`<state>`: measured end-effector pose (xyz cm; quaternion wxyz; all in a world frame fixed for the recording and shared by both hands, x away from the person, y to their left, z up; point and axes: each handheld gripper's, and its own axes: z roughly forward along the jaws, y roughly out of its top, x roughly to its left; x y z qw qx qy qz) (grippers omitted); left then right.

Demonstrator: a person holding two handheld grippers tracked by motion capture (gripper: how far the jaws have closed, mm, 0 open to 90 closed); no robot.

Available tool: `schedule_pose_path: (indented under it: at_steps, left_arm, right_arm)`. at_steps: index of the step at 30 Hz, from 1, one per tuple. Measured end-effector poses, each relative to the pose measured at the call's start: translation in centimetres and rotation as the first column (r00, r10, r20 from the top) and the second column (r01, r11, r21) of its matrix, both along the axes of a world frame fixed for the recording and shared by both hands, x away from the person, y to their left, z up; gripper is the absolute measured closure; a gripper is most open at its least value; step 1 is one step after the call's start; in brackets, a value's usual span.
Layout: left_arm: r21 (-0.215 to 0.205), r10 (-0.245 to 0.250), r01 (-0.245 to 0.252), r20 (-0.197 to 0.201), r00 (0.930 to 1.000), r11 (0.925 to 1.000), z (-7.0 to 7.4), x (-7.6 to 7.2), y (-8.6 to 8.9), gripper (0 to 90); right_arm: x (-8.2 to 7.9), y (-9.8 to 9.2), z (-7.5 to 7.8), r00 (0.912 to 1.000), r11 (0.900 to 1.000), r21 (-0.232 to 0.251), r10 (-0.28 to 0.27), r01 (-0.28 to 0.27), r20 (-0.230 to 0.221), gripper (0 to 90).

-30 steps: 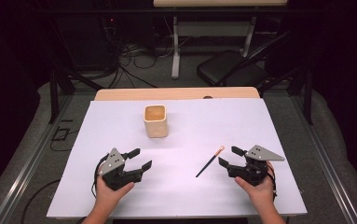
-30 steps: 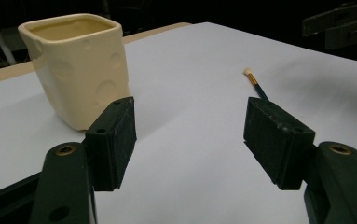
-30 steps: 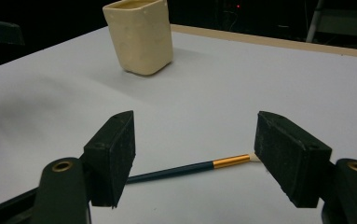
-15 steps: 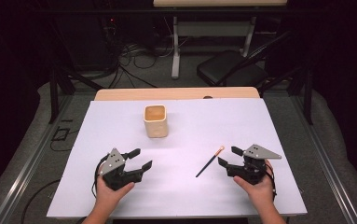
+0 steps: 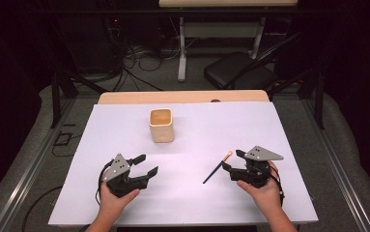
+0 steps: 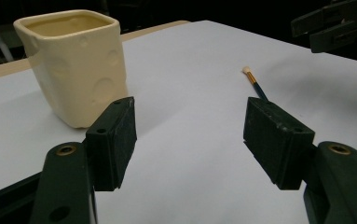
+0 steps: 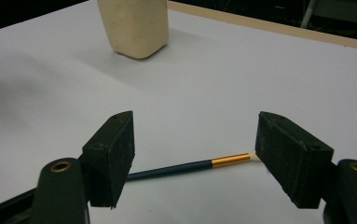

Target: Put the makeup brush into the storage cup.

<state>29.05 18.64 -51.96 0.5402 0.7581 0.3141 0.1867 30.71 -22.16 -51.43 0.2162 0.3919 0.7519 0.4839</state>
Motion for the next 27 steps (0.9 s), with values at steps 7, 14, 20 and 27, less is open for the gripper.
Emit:
schedule_pose_path:
  at_steps: [7,14,20,27]
  left_arm:
    - [0.0,0.001,-0.001,-0.003,1.0,1.0,0.0,0.0,-0.1,34.6]
    - [0.007,-0.002,0.002,-0.005,1.0,1.0,-0.1,0.0,-0.1,34.6]
    - [0.013,-0.003,0.003,-0.006,1.0,0.9999,-0.1,0.0,-0.1,34.6]
    - [0.012,-0.005,0.005,-0.007,1.0,0.9999,-0.1,0.0,-0.2,34.6]
  right_arm:
    - [0.3,0.4,0.4,0.9998,1.0,-0.016,0.007,-0.007,-0.016,28.3]
    - [0.7,0.6,0.5,0.9987,1.0,-0.025,0.004,-0.006,-0.05,28.3]
    - [1.1,0.8,0.6,0.9953,0.999,-0.042,-0.007,0.003,-0.096,28.6]
    - [1.9,1.0,0.8,0.9877,0.997,-0.07,-0.025,0.014,-0.154,29.1]
